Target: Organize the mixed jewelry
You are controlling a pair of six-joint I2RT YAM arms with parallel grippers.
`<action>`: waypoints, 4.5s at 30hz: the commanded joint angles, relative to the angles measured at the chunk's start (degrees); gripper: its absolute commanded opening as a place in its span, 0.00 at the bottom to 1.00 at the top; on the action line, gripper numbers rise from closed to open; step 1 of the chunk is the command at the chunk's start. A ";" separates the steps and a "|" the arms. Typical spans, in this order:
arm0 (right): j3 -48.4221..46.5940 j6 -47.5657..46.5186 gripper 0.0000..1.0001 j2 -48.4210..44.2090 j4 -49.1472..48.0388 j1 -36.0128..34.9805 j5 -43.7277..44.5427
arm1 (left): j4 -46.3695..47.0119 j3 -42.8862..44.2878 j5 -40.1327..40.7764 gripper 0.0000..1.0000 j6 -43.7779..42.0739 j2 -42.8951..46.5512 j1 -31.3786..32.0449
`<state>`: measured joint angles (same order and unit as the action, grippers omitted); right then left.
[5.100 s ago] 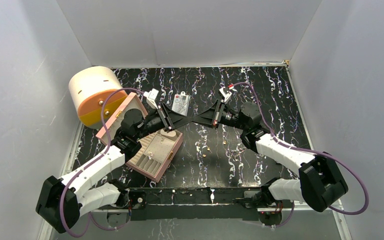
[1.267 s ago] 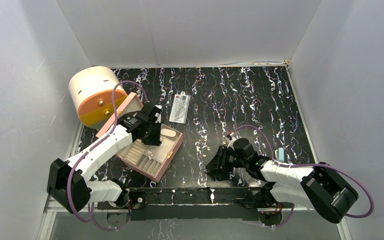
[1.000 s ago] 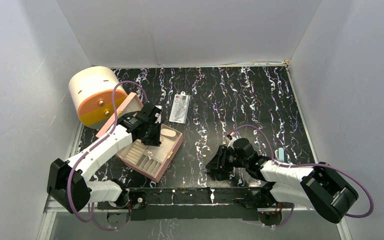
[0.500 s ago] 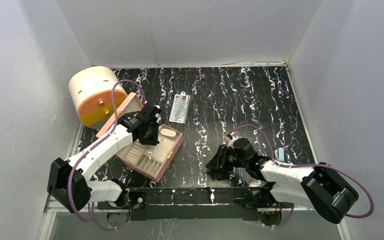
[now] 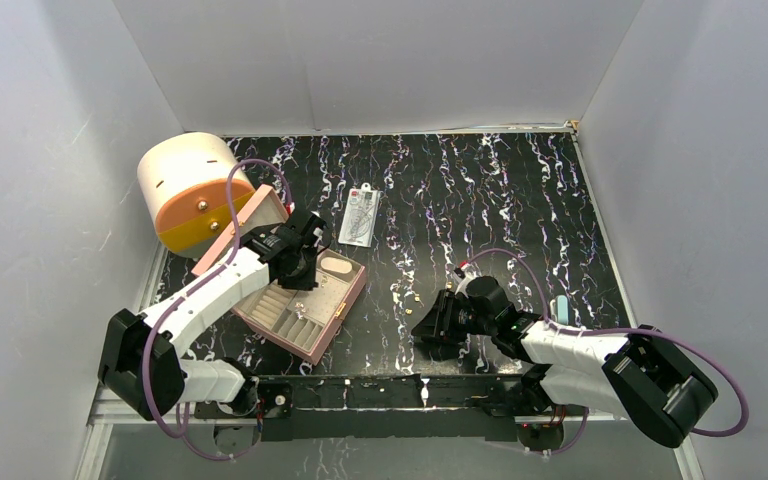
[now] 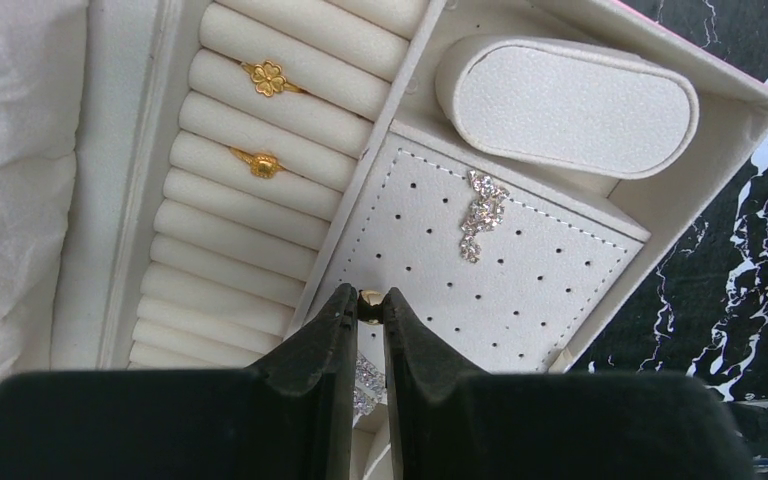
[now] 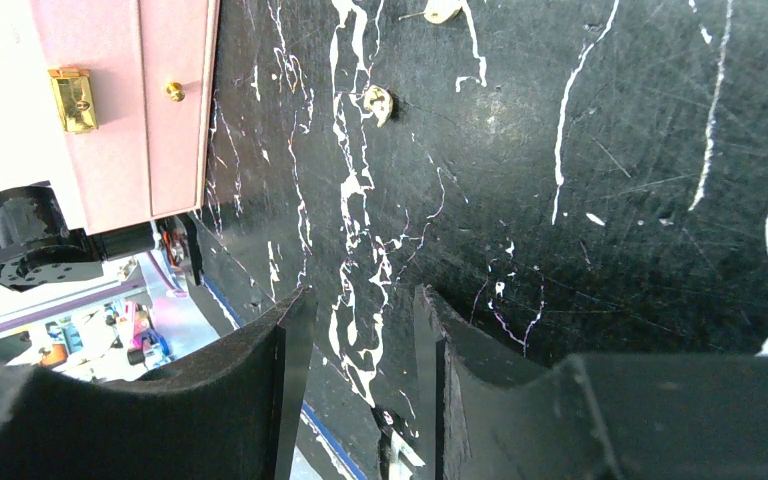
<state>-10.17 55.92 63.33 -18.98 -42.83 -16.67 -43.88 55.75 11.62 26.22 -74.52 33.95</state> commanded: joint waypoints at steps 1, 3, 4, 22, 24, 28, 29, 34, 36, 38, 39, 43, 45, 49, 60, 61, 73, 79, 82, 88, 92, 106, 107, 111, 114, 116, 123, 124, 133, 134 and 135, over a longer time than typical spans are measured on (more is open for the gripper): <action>-1.24 -1.17 0.50 -0.18 0.79 -0.15 1.36 | -0.24 0.07 2.61 0.06 0.67 0.25 0.23; -1.25 -1.19 0.50 -0.06 0.79 -0.22 1.35 | -0.42 -0.06 3.15 0.06 0.68 0.10 0.23; -1.20 -1.15 0.50 -0.04 0.79 -0.20 1.36 | -0.54 -0.11 3.23 0.06 0.68 -0.06 0.23; -1.50 -1.43 0.50 -0.05 1.32 -0.23 1.52 | 0.09 -1.33 3.24 0.06 0.61 -0.80 0.19; -1.59 -1.52 0.50 0.03 1.32 -0.16 1.50 | 0.28 -1.47 3.32 0.06 0.60 -0.84 0.22; -1.98 -1.72 0.50 0.03 1.61 -0.20 1.46 | 0.20 -1.52 3.63 0.06 0.50 -1.07 0.23; -2.09 -1.83 0.50 -0.03 1.78 -0.16 1.49 | 0.20 -1.52 3.78 0.06 0.50 -1.00 0.23; -2.31 -2.13 0.50 -0.05 2.32 -0.17 1.59 | 0.19 -1.49 4.61 0.06 0.41 -0.89 0.22; -2.31 -2.12 0.50 -0.05 2.28 -0.15 1.61 | 0.05 -1.51 4.62 0.06 0.33 -0.84 0.23; -2.31 -2.12 0.50 -0.14 2.33 -0.15 1.61 | 0.11 -1.45 4.81 0.06 0.33 -0.68 0.19; -2.25 -2.13 0.50 -0.18 2.29 -0.20 1.68 | 0.08 -1.39 4.70 0.06 0.33 -0.59 0.23; -2.13 -2.13 0.50 -0.14 2.30 -0.15 1.72 | 1.20 -1.46 2.13 0.06 0.25 -0.29 0.22; -2.13 -2.13 0.50 -0.14 2.28 -0.17 1.69 | 2.15 -2.04 0.67 0.06 0.09 -0.10 0.23; -2.12 -2.16 0.50 -0.30 2.52 -0.18 1.73 | 2.74 -3.36 0.66 0.06 0.15 -0.18 0.19; -2.13 -2.20 0.50 -0.75 2.99 -0.19 2.08 | 2.92 -3.89 -0.01 0.13 0.31 -0.05 0.23; -2.13 -2.22 0.51 -0.80 2.99 -0.19 2.16 | 2.89 -3.89 -0.08 0.14 0.28 0.17 0.23; -2.66 -2.40 0.50 -0.93 3.60 -0.16 2.48 | 3.92 -4.42 -1.24 0.24 0.59 0.96 0.23; -2.67 -2.40 0.50 -1.17 3.87 -0.16 2.66 | 4.21 -4.44 -1.02 0.24 0.75 1.35 0.22; -2.84 -2.53 0.50 -1.14 4.00 -0.15 2.67 | 5.24 -5.19 -2.45 0.24 1.00 1.33 0.23; -3.31 -2.70 0.50 -1.47 4.80 -0.16 2.97 | 6.30 -6.20 -3.72 0.25 1.50 1.86 0.23; -3.60 -2.91 0.50 -1.83 5.46 -0.15 3.51 | 6.88 -6.26 -3.86 0.24 1.47 2.51 0.21; -5.40 -3.65 0.50 -2.09 6.98 -0.17 4.25 | 6.62 -4.09 0.20 0.26 1.20 2.89 0.23; -5.85 -3.85 0.50 -2.15 7.46 -0.21 4.46 | 6.76 -3.42 0.30 0.27 1.20 2.82 0.22; -8.70 -5.11 0.51 -3.08 11.03 -0.18 6.48 | 7.77 -0.60 -0.04 0.31 1.14 3.95 0.23; -11.42 -6.46 0.51 -4.16 16.36 -0.15 9.93 | 9.96 0.63 -1.29 0.33 1.43 7.73 0.19; -13.33 -7.27 0.51 -4.91 20.40 -0.15 13.00 | 12.93 0.34 -3.00 0.37 1.91 12.07 0.18; -19.48 -10.50 0.54 -6.44 30.91 -0.18 22.11 | 17.82 -1.56 -4.41 0.58 2.17 26.40 0.18; -20.45 -10.98 0.54 -6.30 31.99 -0.19 22.35 | 17.80 -1.85 -4.33 0.62 2.22 28.03 0.16; -29.02 -12.12 0.54 -2.60 43.01 -0.16 25.56 | 15.19 -5.19 -4.10 0.79 5.04 41.31 0.18; -29.49 -12.37 0.54 -2.09 42.99 -0.28 25.43 | 15.50 -6.20 -5.35 0.79 6.69 42.55 0.23; -29.81 -12.22 0.53 -1.57 42.77 -0.46 25.57 | 16.40 -7.50 -7.25 0.79 8.41 43.95 0.23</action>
<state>-36.47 44.69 60.27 20.34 -42.83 6.39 -27.62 51.57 7.53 29.85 -34.52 33.98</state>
